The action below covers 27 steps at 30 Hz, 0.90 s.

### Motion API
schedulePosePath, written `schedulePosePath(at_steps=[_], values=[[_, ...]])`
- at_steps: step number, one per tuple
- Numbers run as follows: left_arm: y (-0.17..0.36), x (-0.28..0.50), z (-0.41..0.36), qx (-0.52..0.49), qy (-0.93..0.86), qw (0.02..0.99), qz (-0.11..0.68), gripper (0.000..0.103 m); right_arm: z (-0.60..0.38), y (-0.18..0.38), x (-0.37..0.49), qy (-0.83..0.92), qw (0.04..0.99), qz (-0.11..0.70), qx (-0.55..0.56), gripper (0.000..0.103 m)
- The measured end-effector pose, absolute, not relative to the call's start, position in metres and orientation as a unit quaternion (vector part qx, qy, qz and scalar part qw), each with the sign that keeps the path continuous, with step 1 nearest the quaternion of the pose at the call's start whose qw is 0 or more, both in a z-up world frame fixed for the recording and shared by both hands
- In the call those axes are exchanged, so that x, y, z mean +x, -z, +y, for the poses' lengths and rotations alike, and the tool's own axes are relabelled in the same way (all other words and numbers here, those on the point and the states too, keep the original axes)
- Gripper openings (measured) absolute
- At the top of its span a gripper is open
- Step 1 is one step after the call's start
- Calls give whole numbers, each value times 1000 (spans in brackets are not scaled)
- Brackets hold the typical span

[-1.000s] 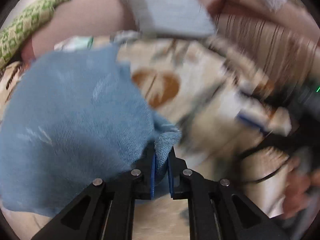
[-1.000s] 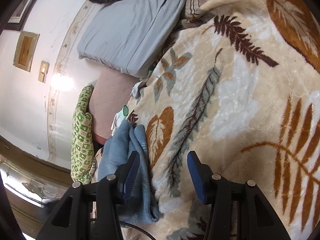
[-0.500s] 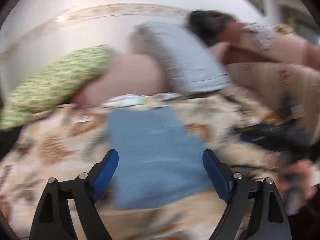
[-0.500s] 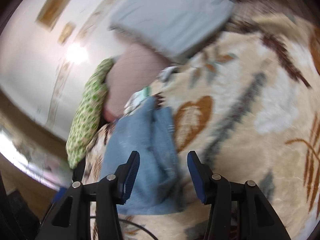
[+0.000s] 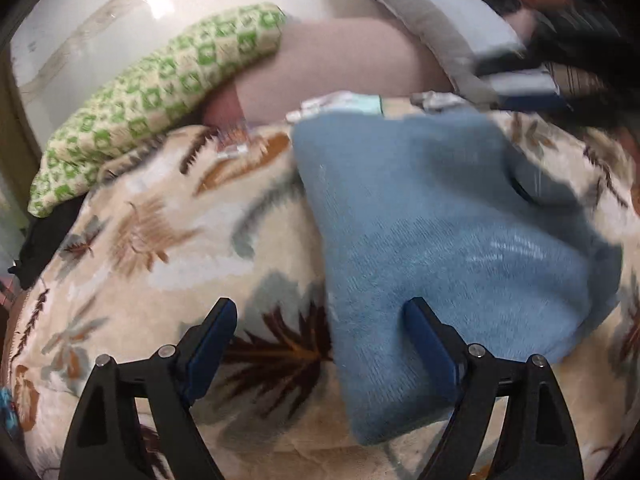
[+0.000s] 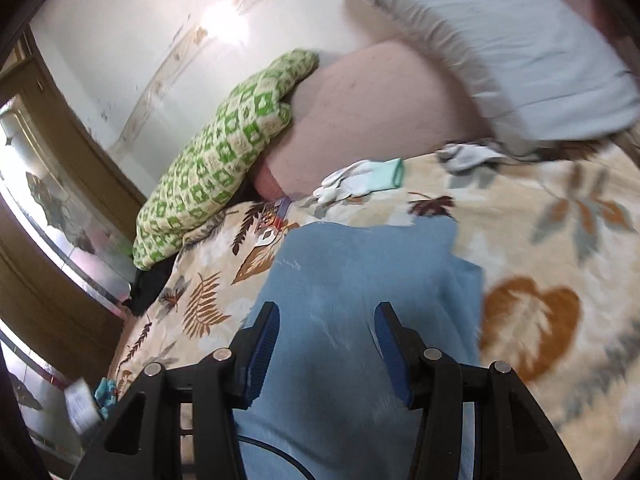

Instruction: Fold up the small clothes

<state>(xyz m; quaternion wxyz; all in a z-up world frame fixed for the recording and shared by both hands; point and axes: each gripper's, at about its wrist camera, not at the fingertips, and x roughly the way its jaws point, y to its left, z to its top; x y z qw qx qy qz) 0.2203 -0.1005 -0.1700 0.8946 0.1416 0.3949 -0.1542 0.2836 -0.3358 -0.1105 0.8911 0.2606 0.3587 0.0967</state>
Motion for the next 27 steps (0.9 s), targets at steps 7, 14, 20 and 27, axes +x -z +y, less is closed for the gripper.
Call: schedulePosePath(at_steps=[7, 14, 20, 27], values=[[171, 222, -92, 121, 166, 893, 401, 91, -336, 182, 339, -88, 851, 439, 274, 58], [151, 208, -87, 124, 151, 905, 377, 91, -329, 142, 275, -91, 870, 413, 254, 58], [151, 205, -83, 122, 143, 907, 378, 91, -320, 151, 211, -61, 862, 433, 255, 58], [163, 209, -86, 130, 143, 900, 390, 91, -313, 189, 207, -33, 832, 488, 263, 60]])
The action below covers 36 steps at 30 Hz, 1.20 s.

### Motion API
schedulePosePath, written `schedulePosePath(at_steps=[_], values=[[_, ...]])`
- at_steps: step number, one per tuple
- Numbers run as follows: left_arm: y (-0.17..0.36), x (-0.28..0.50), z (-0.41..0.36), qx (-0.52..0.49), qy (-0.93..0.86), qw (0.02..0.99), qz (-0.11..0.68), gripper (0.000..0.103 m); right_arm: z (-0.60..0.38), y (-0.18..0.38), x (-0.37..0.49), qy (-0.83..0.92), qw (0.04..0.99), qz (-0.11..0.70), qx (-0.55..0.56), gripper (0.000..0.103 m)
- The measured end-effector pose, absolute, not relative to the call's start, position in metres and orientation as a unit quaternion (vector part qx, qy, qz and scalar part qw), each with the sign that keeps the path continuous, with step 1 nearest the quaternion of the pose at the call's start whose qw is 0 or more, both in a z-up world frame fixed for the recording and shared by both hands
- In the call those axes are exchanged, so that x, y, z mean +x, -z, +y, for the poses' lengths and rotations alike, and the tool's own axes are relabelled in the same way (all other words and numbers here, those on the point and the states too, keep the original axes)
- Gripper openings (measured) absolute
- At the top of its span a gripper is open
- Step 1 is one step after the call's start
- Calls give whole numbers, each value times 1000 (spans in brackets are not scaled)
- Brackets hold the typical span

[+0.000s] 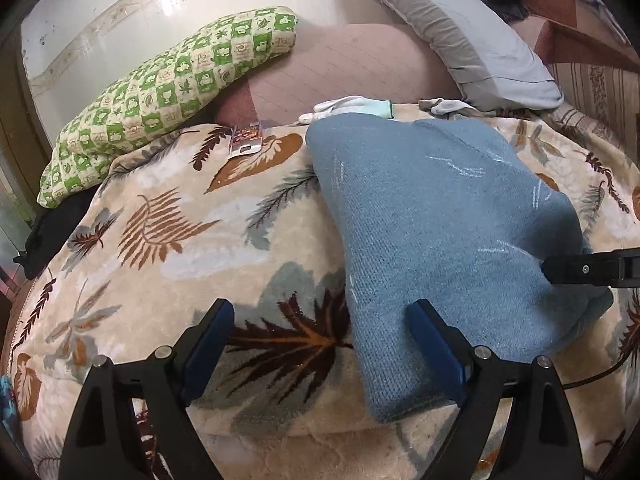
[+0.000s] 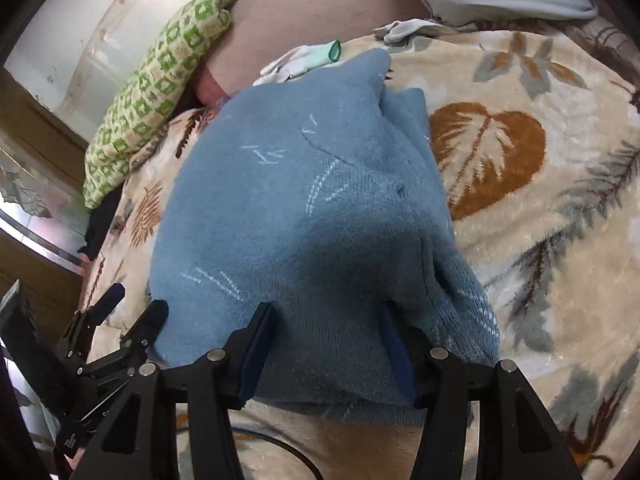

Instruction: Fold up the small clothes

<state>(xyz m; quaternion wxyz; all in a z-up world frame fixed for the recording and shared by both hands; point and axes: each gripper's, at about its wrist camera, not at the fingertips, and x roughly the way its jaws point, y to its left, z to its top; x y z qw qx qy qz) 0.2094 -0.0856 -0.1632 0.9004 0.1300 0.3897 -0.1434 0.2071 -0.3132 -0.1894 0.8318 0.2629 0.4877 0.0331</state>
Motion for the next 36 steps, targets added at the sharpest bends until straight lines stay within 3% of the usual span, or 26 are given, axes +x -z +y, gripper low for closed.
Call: schedulePosePath(at_steps=[11, 14, 22, 36], values=[[142, 213, -71, 88, 143, 902, 397, 91, -310, 190, 212, -68, 822, 498, 270, 75], [132, 211, -57, 76, 138, 909, 386, 91, -302, 177, 207, -57, 832, 490, 254, 75], [125, 205, -15, 67, 90, 922, 369, 91, -280, 106, 145, -58, 904, 370, 204, 75], [115, 200, 5, 68, 67, 931, 352, 91, -275, 101, 104, -8, 923, 346, 167, 75]])
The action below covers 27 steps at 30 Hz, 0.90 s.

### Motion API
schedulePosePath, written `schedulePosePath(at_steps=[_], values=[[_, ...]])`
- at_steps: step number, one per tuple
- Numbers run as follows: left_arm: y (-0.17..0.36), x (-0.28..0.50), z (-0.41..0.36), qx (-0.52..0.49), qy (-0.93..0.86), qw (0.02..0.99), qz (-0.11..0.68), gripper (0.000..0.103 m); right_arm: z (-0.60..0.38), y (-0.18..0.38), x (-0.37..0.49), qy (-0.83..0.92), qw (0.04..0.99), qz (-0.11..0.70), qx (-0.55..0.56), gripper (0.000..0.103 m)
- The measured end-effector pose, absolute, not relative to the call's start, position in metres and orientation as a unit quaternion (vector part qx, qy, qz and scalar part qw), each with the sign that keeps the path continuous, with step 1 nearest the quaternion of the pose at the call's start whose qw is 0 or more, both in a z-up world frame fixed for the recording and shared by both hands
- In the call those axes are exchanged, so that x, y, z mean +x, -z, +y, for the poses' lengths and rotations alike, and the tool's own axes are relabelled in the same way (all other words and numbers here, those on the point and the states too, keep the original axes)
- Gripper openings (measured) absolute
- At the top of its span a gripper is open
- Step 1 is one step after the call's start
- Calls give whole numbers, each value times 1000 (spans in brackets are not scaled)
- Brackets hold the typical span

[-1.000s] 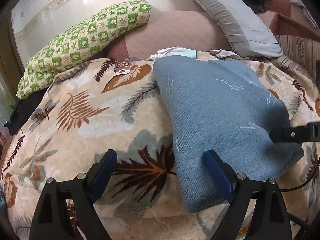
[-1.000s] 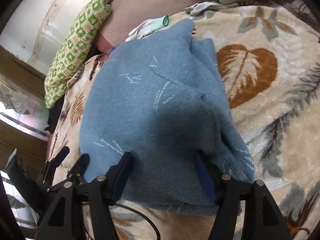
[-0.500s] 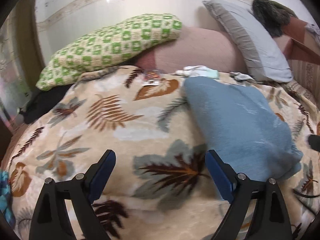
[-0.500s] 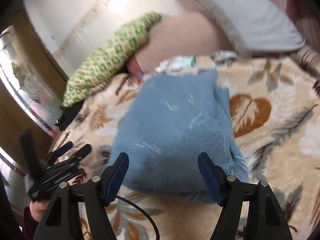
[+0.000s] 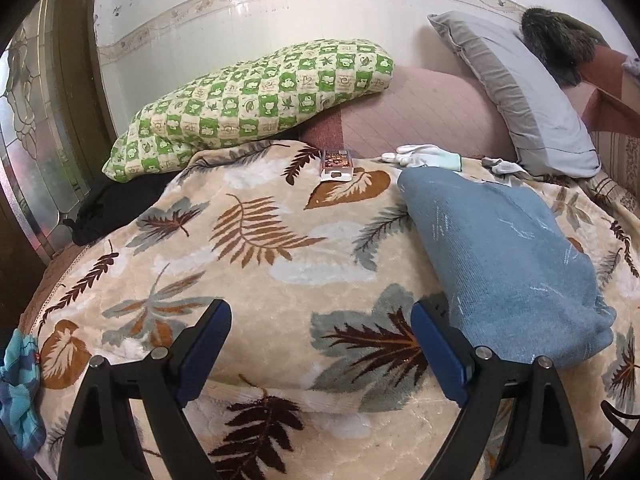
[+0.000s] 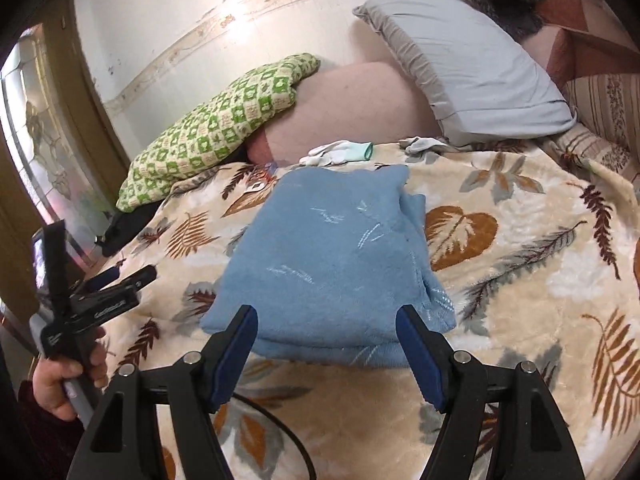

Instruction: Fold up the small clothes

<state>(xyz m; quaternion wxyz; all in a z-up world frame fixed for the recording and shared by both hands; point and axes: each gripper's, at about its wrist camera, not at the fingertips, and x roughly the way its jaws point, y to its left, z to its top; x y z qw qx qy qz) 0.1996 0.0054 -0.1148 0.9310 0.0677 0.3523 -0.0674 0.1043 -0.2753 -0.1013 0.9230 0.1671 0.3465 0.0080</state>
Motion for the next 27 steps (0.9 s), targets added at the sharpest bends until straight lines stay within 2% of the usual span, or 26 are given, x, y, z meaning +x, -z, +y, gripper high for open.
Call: schedulePosePath(at_steps=[18, 27], values=[[127, 201, -16, 105, 64, 924, 363, 91, -286, 124, 127, -6, 910, 361, 204, 75], [119, 194, -21, 97, 76, 925, 359, 91, -273, 116, 126, -14, 924, 337, 179, 75]])
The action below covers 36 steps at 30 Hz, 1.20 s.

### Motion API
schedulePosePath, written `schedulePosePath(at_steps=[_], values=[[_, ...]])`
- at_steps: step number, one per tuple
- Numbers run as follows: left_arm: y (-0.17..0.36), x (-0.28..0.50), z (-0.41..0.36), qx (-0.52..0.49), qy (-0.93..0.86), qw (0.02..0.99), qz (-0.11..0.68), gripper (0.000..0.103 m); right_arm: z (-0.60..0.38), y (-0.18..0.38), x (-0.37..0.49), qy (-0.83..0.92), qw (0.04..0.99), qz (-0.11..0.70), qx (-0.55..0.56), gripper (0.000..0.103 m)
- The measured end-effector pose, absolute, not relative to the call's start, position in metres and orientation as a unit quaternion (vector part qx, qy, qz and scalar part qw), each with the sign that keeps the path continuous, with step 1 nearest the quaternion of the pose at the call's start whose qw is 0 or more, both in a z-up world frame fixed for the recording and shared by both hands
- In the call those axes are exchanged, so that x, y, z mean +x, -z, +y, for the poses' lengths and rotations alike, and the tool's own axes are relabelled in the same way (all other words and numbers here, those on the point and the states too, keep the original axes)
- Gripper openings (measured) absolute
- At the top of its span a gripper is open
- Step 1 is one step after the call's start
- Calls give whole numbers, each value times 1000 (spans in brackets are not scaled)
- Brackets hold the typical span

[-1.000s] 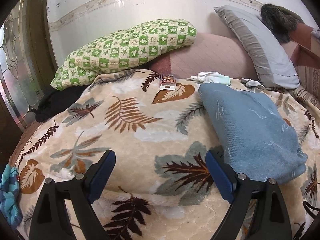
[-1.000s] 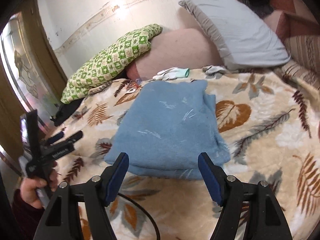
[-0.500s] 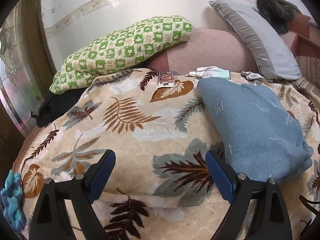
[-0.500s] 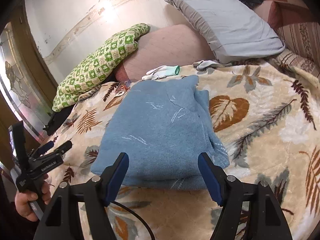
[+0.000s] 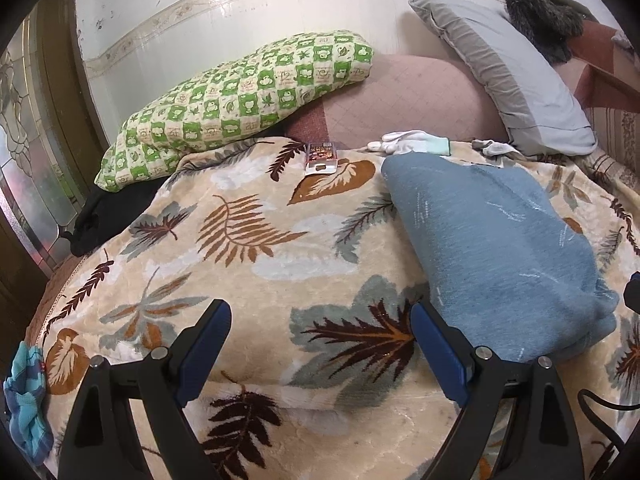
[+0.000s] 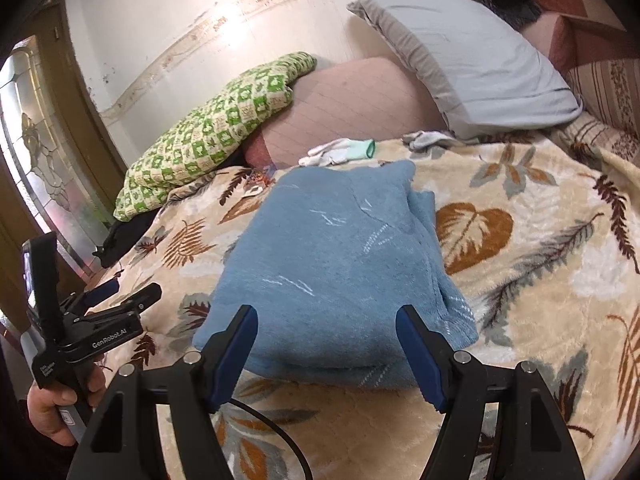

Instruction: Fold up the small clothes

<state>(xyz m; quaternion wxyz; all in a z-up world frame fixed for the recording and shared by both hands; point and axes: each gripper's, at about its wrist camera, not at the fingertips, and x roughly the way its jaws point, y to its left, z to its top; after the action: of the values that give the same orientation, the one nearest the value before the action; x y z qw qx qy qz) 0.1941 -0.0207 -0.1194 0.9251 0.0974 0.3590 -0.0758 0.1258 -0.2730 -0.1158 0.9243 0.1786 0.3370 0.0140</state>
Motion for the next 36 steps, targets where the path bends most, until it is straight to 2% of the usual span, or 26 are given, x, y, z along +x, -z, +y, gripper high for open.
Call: schedulePosePath(at_steps=[8, 13, 24, 36], values=[[114, 190, -20, 95, 82, 927, 353, 92, -273, 114, 126, -10, 927, 329, 178, 75], [124, 196, -23, 86, 98, 916, 380, 92, -282, 120, 130, 0, 922, 344, 179, 75], [133, 206, -38, 77, 143, 911, 380, 92, -350, 138, 136, 47, 897, 360, 251, 75], [141, 208, -63, 78, 179, 898, 394, 92, -340, 140, 144, 22, 906, 373, 200, 75]])
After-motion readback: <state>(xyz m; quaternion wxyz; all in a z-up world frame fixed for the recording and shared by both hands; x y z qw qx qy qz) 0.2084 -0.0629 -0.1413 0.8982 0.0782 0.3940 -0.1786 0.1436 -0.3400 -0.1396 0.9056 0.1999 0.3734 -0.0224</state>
